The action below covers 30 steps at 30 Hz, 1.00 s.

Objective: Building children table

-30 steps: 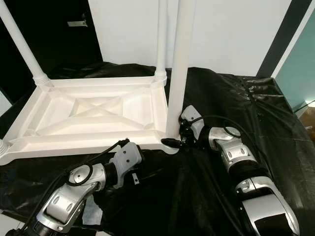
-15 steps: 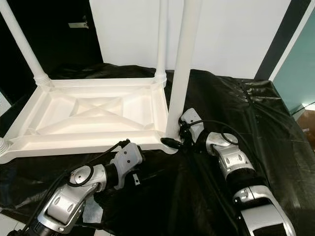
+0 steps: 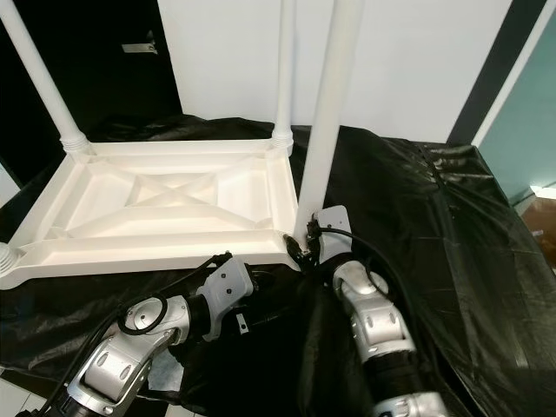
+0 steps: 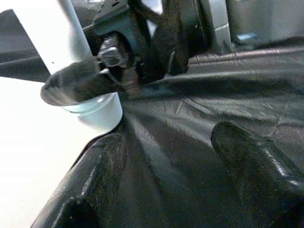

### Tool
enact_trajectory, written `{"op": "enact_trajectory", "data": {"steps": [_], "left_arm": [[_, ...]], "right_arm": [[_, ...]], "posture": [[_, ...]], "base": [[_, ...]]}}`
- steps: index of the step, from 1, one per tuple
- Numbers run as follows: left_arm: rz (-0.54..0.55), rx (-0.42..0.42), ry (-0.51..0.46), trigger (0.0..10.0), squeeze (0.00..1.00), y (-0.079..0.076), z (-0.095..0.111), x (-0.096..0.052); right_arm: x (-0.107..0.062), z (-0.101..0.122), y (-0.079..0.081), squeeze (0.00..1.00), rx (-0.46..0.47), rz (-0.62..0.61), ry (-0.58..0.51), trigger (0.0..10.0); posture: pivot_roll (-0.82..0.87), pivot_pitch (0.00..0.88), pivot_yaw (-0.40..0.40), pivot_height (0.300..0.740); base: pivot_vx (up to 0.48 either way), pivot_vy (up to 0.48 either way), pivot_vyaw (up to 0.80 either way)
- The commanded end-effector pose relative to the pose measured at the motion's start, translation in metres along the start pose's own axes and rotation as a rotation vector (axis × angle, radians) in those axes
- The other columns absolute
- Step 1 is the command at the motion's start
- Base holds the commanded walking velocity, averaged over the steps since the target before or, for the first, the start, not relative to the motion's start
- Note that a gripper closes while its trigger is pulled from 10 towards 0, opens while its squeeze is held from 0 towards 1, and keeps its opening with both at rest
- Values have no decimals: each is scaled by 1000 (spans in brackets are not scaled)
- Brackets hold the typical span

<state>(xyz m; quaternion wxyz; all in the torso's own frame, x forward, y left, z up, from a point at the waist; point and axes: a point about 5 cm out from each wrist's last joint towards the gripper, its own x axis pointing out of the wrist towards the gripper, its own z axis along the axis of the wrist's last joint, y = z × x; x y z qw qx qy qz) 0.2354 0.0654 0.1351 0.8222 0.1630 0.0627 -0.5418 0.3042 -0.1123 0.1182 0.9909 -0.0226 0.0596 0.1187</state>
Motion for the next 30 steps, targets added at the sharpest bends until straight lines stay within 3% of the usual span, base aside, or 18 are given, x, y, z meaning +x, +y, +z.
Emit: {"op": "enact_trajectory", "data": {"steps": [1, 5, 14, 15, 16, 17, 20, 28, 29, 30], "left_arm": [[-10, 5, -2, 10000, 0, -2, 1, 1], [-16, 4, -3, 10000, 0, -2, 2, 2], [-20, 5, -5, 10000, 0, -2, 2, 4], [-19, 5, -6, 10000, 0, -2, 2, 4], [-19, 5, -6, 10000, 0, -2, 2, 4], [-17, 4, -7, 10000, 0, -3, 2, 4], [-11, 3, -8, 10000, 0, -2, 3, 4], [0, 1, -9, 10000, 0, -1, 3, 4], [2, 2, -10, 10000, 0, 0, 3, 4], [2, 3, -11, 10000, 0, 1, 3, 4]], "right_arm": [[-5, -9, -1, 0, 77, -129, 23, 10000], [-7, -5, 8, 0, 121, -130, 6, 10000], [-13, 0, 8, 0, 110, -158, 21, 10000], [-13, 2, 8, 733, 102, -159, 12, 10000], [-13, 2, 8, 733, 102, -159, 12, 10000], [-16, 5, 7, 1000, 85, -141, -9, 10000], [-21, 6, 4, 1000, 31, -93, -40, 10000], [-28, 5, -21, 1000, 18, 24, -54, 10000], [-28, 8, -27, 0, 27, 64, -55, 10000], [-26, 12, -33, 0, 27, 120, -56, 10000]], "posture": [[-34, 0, -23, 740], [-41, 0, -17, 740], [-40, 0, -21, 740], [-39, 0, -23, 740], [-39, 0, -23, 740], [-38, 0, -25, 740], [-35, 0, -25, 740], [-36, 0, -24, 740], [-40, 0, -19, 740], [-44, 0, -16, 740]], "base": [[0, 0, 0], [0, 0, 0], [0, 0, 0], [0, 0, 0], [0, 0, 0], [0, 0, 0], [0, 0, 0], [0, 0, 0], [0, 0, 0], [0, 0, 0]]}}
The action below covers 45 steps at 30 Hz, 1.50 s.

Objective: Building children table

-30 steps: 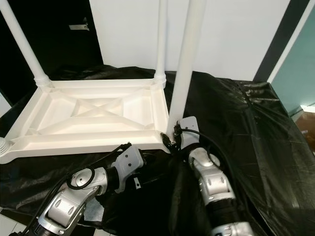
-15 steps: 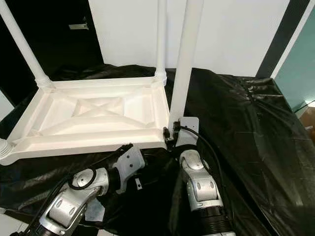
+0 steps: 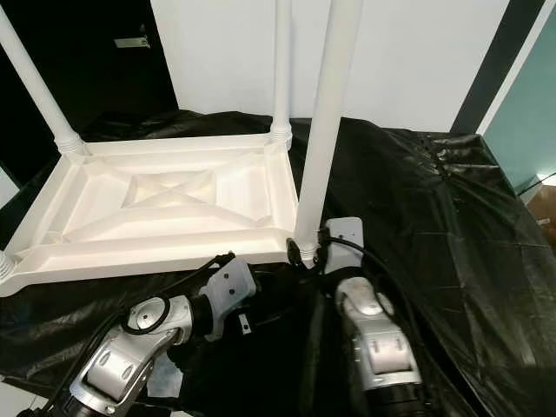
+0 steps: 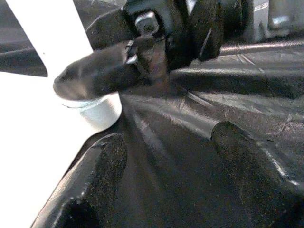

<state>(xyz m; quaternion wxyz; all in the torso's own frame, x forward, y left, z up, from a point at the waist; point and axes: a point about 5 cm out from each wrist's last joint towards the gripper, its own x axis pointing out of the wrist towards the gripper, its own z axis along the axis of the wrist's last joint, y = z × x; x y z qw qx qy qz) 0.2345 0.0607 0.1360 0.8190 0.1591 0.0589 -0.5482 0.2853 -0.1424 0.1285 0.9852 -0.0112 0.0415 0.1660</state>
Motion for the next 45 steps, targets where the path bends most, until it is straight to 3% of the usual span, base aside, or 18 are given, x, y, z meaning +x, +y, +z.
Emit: {"op": "enact_trajectory", "data": {"steps": [1, 3, 7, 10, 14, 23, 24, 25, 26, 29, 30, 36, 38, 39, 40, 41, 45], "left_arm": [[16, 4, 0, 10000, 0, 4, 1, 1], [15, 6, -1, 10000, 0, 4, 1, 1], [13, 9, -1, 10000, 0, 6, 2, 1], [13, 11, -1, 10000, 0, 7, 2, 1], [21, 18, -1, 10000, 0, 11, 3, -1], [28, 23, -1, 10000, 0, 13, 4, -1], [28, 23, -1, 10000, 0, 13, 4, -1], [28, 23, -1, 10000, 0, 13, 4, -1], [28, 24, 0, 10000, 0, 13, 4, -1], [28, 24, 0, 10000, 0, 13, 4, -1], [28, 24, 1, 10000, 0, 12, 4, -2], [30, 21, 3, 10000, 0, 11, 4, -2], [29, 17, 3, 10000, 0, 9, 4, -2], [28, 15, 2, 10000, 0, 9, 3, -2], [28, 13, 2, 10000, 0, 8, 3, -2], [29, 11, 3, 10000, 0, 8, 3, -2], [29, 9, 3, 10000, 0, 7, 3, -3]], "right_arm": [[1, 9, -11, 0, 14, 59, -18, 10000], [3, 12, -15, 0, -2, 92, -18, 10000], [8, 17, -17, 0, -124, 242, -29, 10000], [11, 17, -16, 0, -145, 306, -23, 10000], [21, 15, -13, 0, -225, 496, 19, 10000], [38, 16, -19, 0, -316, 589, 81, 10000], [41, 16, -21, 0, -331, 600, 93, 4353], [41, 16, -21, 0, -331, 600, 93, 4353], [43, 16, -23, 0, -351, 602, 99, 1922], [43, 16, -23, 0, -351, 602, 99, 1922], [44, 15, -24, 0, -357, 604, 105, 0], [43, 8, -24, 0, -346, 602, 122, 0], [40, -1, -23, 0, -315, 548, 142, 0], [41, -4, -23, 0, -309, 510, 150, 1137], [40, -7, -23, 0, -298, 476, 155, 6863], [40, -9, -21, 0, -273, 430, 157, 10000], [40, -11, -20, 0, -246, 391, 158, 10000]], "posture": [[-44, 0, -15, 740], [-45, 0, -12, 740], [-47, 0, -6, 740], [-45, 0, -5, 740], [-31, 0, -6, 740], [-22, 0, -4, 740], [-16, 0, -3, 740], [-16, 0, -3, 740], [-15, 0, -3, 740], [-15, 0, -3, 740], [-12, 0, -5, 740], [-10, 0, -7, 740], [-10, 0, -13, 740], [-10, 0, -15, 740], [-10, 0, -15, 740], [-12, 0, -16, 740], [-12, 0, -17, 740]], "base": [[0, 0, 0], [0, 0, 0], [0, 0, 0], [0, 0, 0], [0, 0, 0], [0, 0, 0], [0, 0, 0], [0, 0, 0], [0, 0, 0], [0, 0, 0], [0, 0, 0], [0, 0, 0], [0, 0, 0], [0, 0, 0], [0, 0, 0], [0, 0, 0], [0, 0, 0]]}}
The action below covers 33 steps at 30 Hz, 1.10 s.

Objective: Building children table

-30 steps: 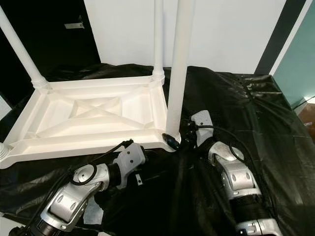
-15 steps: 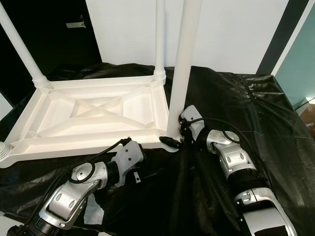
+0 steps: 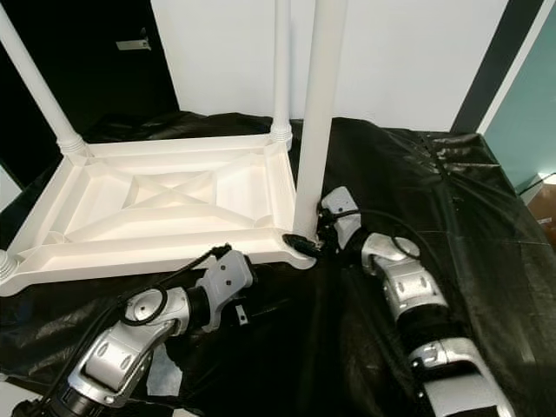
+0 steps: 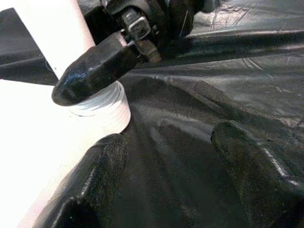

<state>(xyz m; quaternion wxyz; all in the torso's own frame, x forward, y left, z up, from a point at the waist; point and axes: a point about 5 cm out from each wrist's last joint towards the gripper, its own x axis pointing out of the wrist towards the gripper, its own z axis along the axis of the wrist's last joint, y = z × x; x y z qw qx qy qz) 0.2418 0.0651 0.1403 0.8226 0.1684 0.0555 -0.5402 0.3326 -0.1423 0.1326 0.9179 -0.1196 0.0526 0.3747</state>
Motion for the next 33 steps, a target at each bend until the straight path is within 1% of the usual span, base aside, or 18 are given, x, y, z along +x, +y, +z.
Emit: {"op": "enact_trajectory", "data": {"steps": [1, 2, 3, 5, 6, 7, 8, 9, 12, 14, 16, 17, 18, 19, 22, 28, 33], "left_arm": [[10, -9, -3, 10000, 0, -2, 0, -1], [10, -9, -3, 10000, 0, -2, 0, -1], [9, -13, -3, 10000, 0, -3, 0, -1], [9, -13, -3, 10000, 0, -3, 0, -1], [8, -16, -3, 10000, 0, -4, 0, -1], [8, -16, -3, 10000, 0, -4, 0, -1], [5, -18, -3, 10000, 0, -5, 0, -2], [5, -18, -3, 10000, 0, -5, 0, -2], [-3, -23, -1, 10000, 0, -6, -1, -2], [-3, -23, -1, 10000, 0, -6, -1, -2], [-7, -23, -1, 10000, 0, -6, -2, -2], [-7, -23, -1, 10000, 0, -6, -2, -2], [-9, -22, 0, 10000, 0, -6, -2, -1], [-9, -22, 0, 10000, 0, -6, -2, -1], [-12, -27, -7, 10000, 0, -8, -1, 2], [-11, -26, -5, 10000, 0, -7, 0, 2], [-9, -26, -4, 10000, 0, -7, 0, 1]], "right_arm": [[-3, -21, 3, 0, 40, -69, 100, 10000], [-3, -21, 3, 0, 40, -69, 100, 10000], [-2, -23, 9, 0, 69, -131, 103, 10000], [-2, -23, 9, 0, 69, -131, 103, 10000], [0, -23, 15, 0, 91, -177, 102, 10000], [0, -23, 15, 0, 91, -177, 102, 10000], [1, -25, 21, 0, 119, -246, 110, 10000], [1, -25, 21, 0, 119, -246, 110, 10000], [2, -28, 38, 0, 200, -457, 128, 10000], [2, -28, 38, 0, 200, -457, 128, 10000], [0, -29, 42, 0, 223, -554, 137, 10000], [0, -29, 42, 0, 223, -554, 137, 10000], [-2, -30, 44, 0, 237, -630, 149, 10000], [-2, -30, 44, 0, 237, -630, 149, 10000], [-6, -25, 43, 0, 287, -733, 141, 10000], [-4, -20, 49, 0, 292, -729, 134, 10000], [-5, -17, 48, 0, 278, -740, 128, 10000]], "posture": [[-13, 0, -17, 740], [-13, 0, -17, 740], [-16, 0, -14, 740], [-16, 0, -14, 740], [-17, 0, -15, 740], [-17, 0, -15, 740], [-21, 0, -13, 740], [-21, 0, -13, 740], [-31, 0, -8, 740], [-31, 0, -8, 740], [-33, 0, -9, 740], [-33, 0, -9, 740], [-33, 0, -10, 740], [-33, 0, -10, 740], [-38, 0, -12, 740], [-35, 0, -13, 740], [-34, 0, -13, 740]], "base": [[0, 0, 0], [0, 0, 0], [0, 0, 0], [0, 0, 0], [0, 0, 0], [0, 0, 0], [0, 0, 0], [0, 0, 0], [0, 0, 0], [0, 0, 0], [0, 0, 0], [0, 0, 0], [0, 0, 0], [0, 0, 0], [0, 0, 0], [0, 0, 0], [0, 0, 0]]}}
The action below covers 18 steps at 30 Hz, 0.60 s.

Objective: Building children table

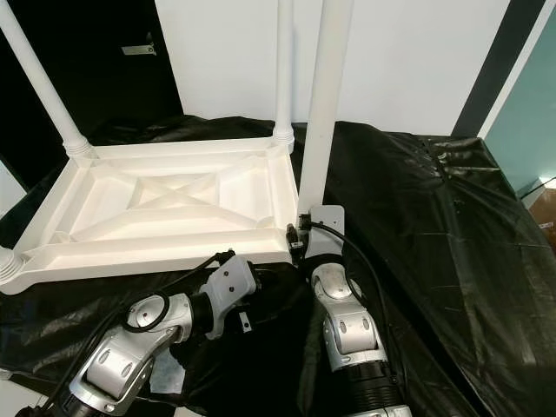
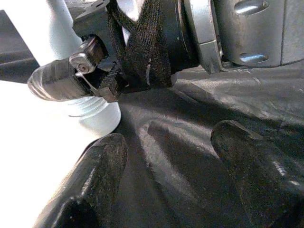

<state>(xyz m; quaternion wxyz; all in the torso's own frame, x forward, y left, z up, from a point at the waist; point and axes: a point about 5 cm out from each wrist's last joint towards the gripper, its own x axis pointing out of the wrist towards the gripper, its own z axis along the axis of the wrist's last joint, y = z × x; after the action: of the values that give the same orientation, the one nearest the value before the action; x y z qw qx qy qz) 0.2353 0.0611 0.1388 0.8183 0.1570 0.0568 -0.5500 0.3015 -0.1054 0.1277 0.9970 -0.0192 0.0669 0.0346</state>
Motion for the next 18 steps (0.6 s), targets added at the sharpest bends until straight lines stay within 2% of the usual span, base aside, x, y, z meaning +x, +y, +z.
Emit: {"op": "enact_trajectory", "data": {"steps": [1, 3, 4, 7, 10, 15, 16, 17, 18], "left_arm": [[14, -8, 9, 10000, 0, 1, -1, 0], [14, -8, 9, 10000, 0, 1, -1, 0], [14, -8, 8, 10000, 0, 1, -1, 0], [19, -9, 7, 10000, 0, 2, 0, -1], [24, -8, 10, 10000, 0, 3, -1, -3], [25, -9, 10, 10000, 0, 3, -1, -3], [25, -9, 9, 10000, 0, 3, -1, -2], [25, -7, 8, 10000, 0, 4, 0, -2], [25, -7, 8, 10000, 0, 4, 0, -2]], "right_arm": [[-4, -19, -11, 682, -25, -71, 84, 10000], [-4, -19, -11, 682, -25, -71, 84, 10000], [-5, -17, -12, 1000, -29, -71, 73, 10000], [-8, -11, -15, 1000, -26, 2, 13, 10000], [-13, -8, -24, 1000, -35, 143, -35, 10000], [-14, -8, -27, 1000, -41, 200, -44, 10000], [-14, -7, -31, 0, -60, 254, -55, 10000], [-13, -5, -35, 0, -95, 331, -71, 10000], [-13, -5, -35, 0, -95, 331, -71, 10000]], "posture": [[-33, 0, -13, 740], [-33, 0, -13, 740], [-32, 0, -13, 740], [-25, 0, -16, 740], [-27, 0, -15, 740], [-31, 0, -13, 740], [-31, 0, -14, 740], [-31, 0, -14, 740], [-31, 0, -14, 740]], "base": [[0, 0, 0], [0, 0, 0], [0, 0, 0], [0, 0, 0], [0, 0, 0], [0, 0, 0], [0, 0, 0], [0, 0, 0], [0, 0, 0]]}}
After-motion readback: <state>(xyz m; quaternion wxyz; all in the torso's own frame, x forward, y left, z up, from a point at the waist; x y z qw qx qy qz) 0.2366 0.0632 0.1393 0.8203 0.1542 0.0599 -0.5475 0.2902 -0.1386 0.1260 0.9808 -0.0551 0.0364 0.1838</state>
